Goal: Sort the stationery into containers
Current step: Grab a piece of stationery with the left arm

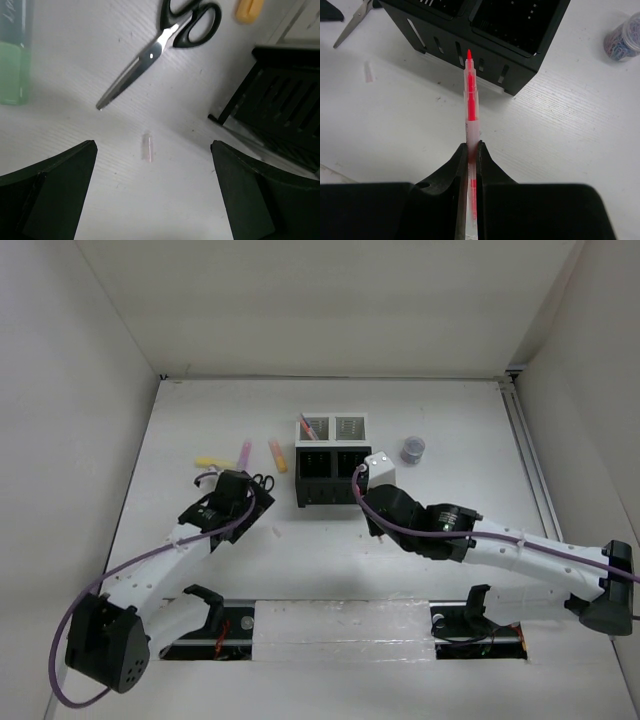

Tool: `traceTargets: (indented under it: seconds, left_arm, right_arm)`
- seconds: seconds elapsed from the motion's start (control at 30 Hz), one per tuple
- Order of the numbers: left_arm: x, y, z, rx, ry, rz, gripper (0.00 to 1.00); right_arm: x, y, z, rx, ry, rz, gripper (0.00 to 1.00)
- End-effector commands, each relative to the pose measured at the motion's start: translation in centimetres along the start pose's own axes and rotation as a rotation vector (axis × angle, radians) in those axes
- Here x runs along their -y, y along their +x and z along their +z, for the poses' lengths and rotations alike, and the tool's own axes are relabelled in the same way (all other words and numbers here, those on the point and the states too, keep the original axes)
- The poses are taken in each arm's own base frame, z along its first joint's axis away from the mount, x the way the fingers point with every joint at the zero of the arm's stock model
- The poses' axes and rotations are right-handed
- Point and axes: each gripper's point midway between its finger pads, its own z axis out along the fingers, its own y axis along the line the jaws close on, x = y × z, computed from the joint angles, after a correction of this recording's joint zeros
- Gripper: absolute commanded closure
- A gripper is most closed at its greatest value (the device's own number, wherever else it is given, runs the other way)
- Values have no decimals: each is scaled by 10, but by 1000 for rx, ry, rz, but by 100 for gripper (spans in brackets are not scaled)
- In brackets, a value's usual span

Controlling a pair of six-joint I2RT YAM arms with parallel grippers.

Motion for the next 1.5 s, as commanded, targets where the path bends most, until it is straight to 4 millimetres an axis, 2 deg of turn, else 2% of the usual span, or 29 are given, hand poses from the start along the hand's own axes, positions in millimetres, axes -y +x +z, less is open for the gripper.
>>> traceTargets:
  seconds: [0.0, 0.03, 0.07, 0.2, 0.37, 0.57, 0.7, 0.73, 0.8, 0.87, 1.03, 1.23, 1.3, 1.33, 1.47]
  left_arm:
    - [11, 12, 5, -1, -25, 27, 3]
    - [15, 18, 5, -3, -37, 40, 2]
    - [10, 28, 7, -20, -80, 64, 1]
    - [18, 23, 7, -2, -62, 30, 1]
    - [15, 23, 9, 9, -69, 22, 1]
    - [13, 32, 22, -27, -118, 51, 6]
    - [15, 31, 23, -24, -108, 48, 12]
    - [15, 31, 23, -24, -108, 48, 14]
    - [9, 34, 28, -32, -127, 67, 19]
    - [5, 39, 31, -51, -147, 84, 19]
    - [6, 50, 36, -71, -167, 129, 26]
    - [2, 55, 39, -79, -213, 132, 26]
    - [6, 53, 38, -76, -205, 129, 26]
    - [4, 54, 40, -79, -213, 132, 30]
    - [-5, 56, 42, -81, -255, 137, 32]
  right_arm:
    - [-5, -15, -1, 54, -30, 31, 100]
    - [-3, -14, -3, 57, -31, 33, 100]
    - [-3, -14, -3, 57, -31, 33, 100]
    - [-1, -16, -12, 74, -59, 50, 100]
    - [0, -16, -17, 89, -77, 63, 100]
    - [-2, -15, -15, 93, -89, 58, 100]
    - [-5, -21, -18, 112, -107, 63, 100]
    - [-6, -17, -17, 101, -113, 58, 100]
    - [-8, -18, -17, 106, -125, 53, 100]
    - [-8, -18, -17, 106, -125, 53, 100]
    - [-10, -13, -14, 101, -133, 51, 100]
    - [-11, -12, -19, 119, -164, 66, 100]
    - [-13, -14, -19, 123, -176, 70, 100]
    - [-12, -12, -20, 124, -176, 71, 100]
    - [-10, -10, -20, 124, -176, 71, 100]
